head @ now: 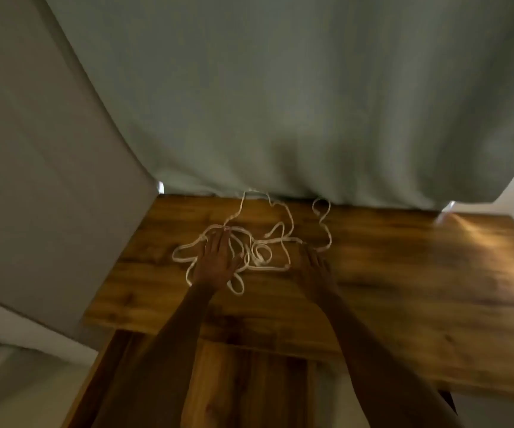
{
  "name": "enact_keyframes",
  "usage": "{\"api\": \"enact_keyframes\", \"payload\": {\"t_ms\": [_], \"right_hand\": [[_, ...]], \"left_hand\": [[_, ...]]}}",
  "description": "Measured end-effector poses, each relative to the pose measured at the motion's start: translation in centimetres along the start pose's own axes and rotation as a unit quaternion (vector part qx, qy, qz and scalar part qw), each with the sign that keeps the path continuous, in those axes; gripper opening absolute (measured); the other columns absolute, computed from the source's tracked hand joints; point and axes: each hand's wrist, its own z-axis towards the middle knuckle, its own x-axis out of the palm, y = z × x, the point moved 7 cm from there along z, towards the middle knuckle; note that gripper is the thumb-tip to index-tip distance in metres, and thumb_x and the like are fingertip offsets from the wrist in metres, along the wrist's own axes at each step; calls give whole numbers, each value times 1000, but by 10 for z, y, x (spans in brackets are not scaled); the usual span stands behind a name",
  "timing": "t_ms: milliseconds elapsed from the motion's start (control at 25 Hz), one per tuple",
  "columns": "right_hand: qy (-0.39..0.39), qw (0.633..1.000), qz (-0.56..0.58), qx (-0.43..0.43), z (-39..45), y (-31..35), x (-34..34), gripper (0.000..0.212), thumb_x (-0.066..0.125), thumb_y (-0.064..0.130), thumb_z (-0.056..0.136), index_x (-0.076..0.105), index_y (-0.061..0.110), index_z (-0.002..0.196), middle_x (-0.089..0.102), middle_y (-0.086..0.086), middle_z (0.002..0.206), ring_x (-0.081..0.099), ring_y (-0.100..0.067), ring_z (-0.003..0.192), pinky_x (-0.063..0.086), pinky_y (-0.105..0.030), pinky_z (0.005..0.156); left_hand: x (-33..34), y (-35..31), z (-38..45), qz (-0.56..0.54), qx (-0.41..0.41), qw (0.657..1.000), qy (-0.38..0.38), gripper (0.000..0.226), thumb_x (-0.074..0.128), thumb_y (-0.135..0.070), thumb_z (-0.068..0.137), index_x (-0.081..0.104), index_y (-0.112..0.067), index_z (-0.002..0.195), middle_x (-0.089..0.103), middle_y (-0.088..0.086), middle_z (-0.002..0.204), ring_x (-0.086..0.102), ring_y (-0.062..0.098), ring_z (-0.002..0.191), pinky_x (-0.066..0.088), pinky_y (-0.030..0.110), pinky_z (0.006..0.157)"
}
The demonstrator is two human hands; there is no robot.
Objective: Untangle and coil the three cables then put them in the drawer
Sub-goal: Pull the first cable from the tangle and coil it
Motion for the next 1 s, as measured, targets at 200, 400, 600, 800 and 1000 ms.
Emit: {"api": "enact_keyframes", "payload": {"t_ms": [200, 400, 600, 800, 1000], "right_hand": [[133, 990, 10, 44, -43, -17, 73, 78, 44, 60, 99, 20, 19, 160, 26, -9, 165, 28, -31, 150, 29, -47, 115], [214, 977, 3, 27, -43, -6, 112, 80, 43, 61, 98, 17, 20, 161, 18, -8, 168, 20, -30, 153, 19, -49, 119], [194, 981, -5, 23, -13, -3, 129, 84, 46, 61, 96, 10, 24, 162, 6, -7, 170, 8, -29, 156, 9, -58, 122], [130, 989, -71, -18, 13, 12, 157, 85, 26, 75, 89, 19, 29, 160, 16, -10, 168, 15, -39, 153, 5, -73, 114], [57, 992, -105, -35, 17, 8, 173, 79, 20, 77, 93, 12, 37, 160, 15, -7, 168, 13, -39, 153, 3, -70, 117]], "left_hand": [[69, 28, -46, -1, -28, 996, 88, 81, 36, -58, 90, 30, -11, 155, 32, 12, 160, 29, 33, 147, 26, 57, 116], [112, 33, -61, 11, -54, 987, 148, 86, 61, -54, 91, 25, -11, 156, 22, 11, 164, 19, 35, 151, 12, 50, 122], [135, 34, -51, -16, -51, 992, 117, 88, 44, -67, 90, 15, -20, 159, 19, 6, 165, 16, 32, 151, 14, 54, 122], [164, 42, -48, 14, -42, 997, 60, 70, 32, -60, 101, 17, -24, 160, 9, 2, 168, 11, 30, 153, 12, 50, 124], [167, 47, -47, 28, -4, 1000, -10, 57, 31, -51, 104, 30, -27, 156, 13, 4, 167, 16, 28, 153, 14, 49, 123]]}}
